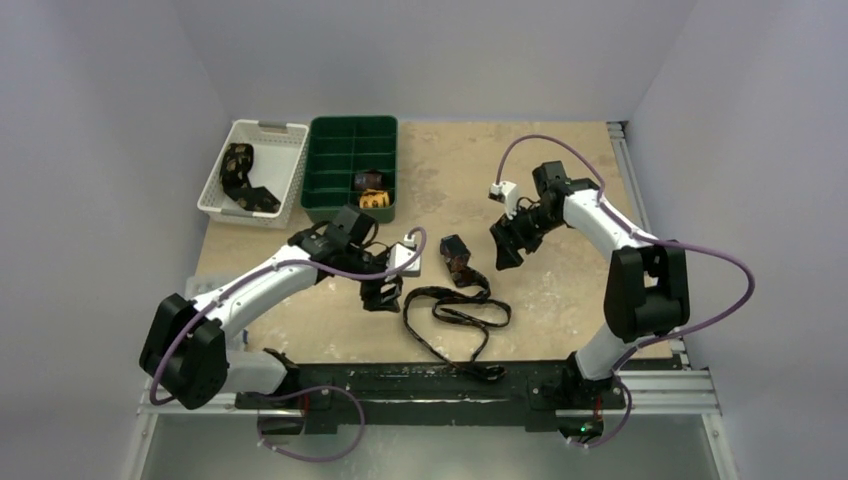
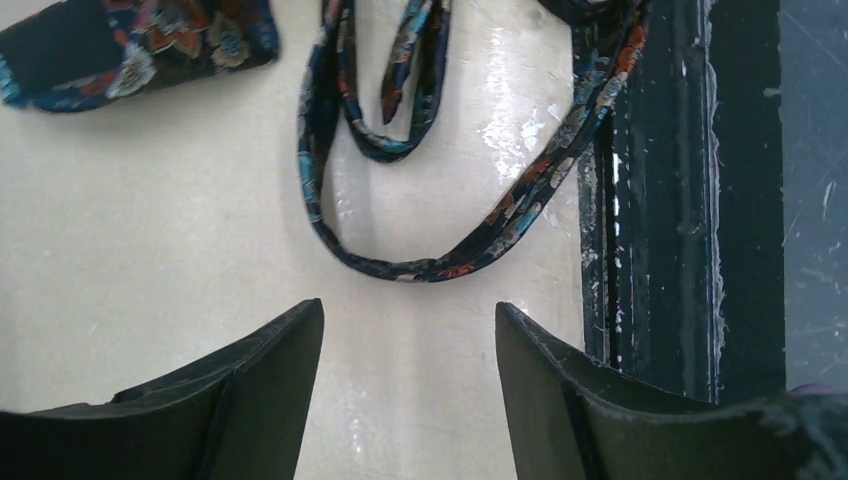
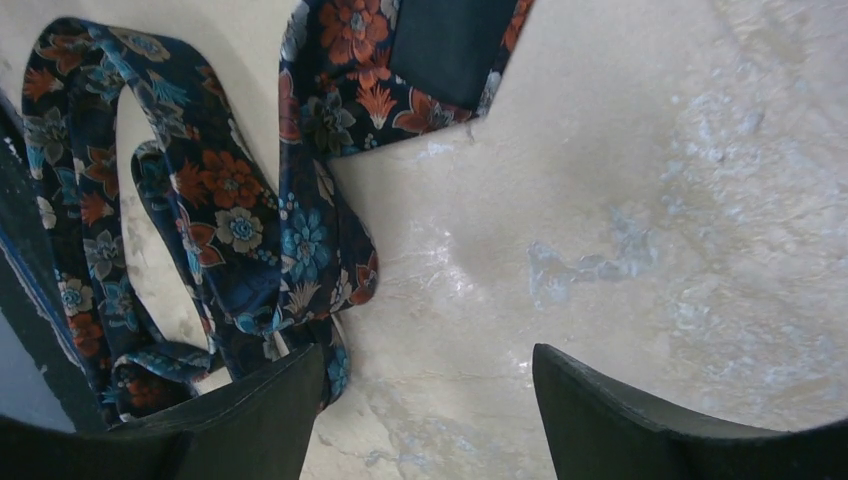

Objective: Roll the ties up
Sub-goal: Place the tie at the center of the board, then flatten out the tie at the center of the board.

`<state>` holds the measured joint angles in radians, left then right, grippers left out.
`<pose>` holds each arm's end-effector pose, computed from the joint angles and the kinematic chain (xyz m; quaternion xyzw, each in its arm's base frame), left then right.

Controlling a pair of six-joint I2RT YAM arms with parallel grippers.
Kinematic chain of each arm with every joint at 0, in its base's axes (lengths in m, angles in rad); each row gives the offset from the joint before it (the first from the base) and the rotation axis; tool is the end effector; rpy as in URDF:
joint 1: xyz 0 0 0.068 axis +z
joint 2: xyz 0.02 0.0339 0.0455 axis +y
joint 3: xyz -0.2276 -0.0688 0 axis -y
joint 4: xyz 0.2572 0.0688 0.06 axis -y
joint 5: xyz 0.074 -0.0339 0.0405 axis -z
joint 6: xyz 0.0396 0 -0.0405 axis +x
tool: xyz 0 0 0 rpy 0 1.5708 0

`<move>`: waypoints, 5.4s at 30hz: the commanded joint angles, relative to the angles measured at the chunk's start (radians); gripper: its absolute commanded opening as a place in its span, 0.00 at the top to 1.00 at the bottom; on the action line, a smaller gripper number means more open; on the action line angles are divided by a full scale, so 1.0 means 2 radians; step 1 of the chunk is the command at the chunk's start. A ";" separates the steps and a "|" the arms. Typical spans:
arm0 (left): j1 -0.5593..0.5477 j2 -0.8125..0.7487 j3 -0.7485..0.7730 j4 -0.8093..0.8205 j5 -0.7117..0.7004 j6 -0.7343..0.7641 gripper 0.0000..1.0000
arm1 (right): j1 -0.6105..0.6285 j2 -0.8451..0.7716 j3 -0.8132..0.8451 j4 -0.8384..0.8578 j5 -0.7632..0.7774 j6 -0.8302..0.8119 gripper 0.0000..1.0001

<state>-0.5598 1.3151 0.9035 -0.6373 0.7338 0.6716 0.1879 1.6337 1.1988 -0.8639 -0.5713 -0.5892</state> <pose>0.2178 -0.1678 0.1961 0.5964 0.6828 -0.3326 0.2598 0.3120 0.0811 0.1833 -0.3955 0.8653 0.2477 0.1831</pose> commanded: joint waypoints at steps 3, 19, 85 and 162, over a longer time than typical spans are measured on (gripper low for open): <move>-0.068 -0.011 -0.013 0.028 0.008 0.089 0.39 | 0.005 -0.027 -0.026 -0.002 -0.039 -0.051 0.22; -0.200 0.122 0.017 0.020 -0.160 0.146 0.79 | 0.000 -0.077 -0.066 0.027 -0.009 -0.046 0.22; 0.091 0.126 0.813 -0.426 0.216 -0.024 1.00 | 0.025 -0.157 0.045 0.166 -0.080 0.061 0.01; 0.581 -0.142 0.005 0.654 0.411 -1.260 0.00 | 0.211 -0.079 0.035 0.006 0.166 -0.010 0.16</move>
<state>0.5110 0.9962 1.0077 0.9226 1.5047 -1.9984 0.6086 1.4971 1.2610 -0.8459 -0.2779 -0.5957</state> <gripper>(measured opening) 0.998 0.838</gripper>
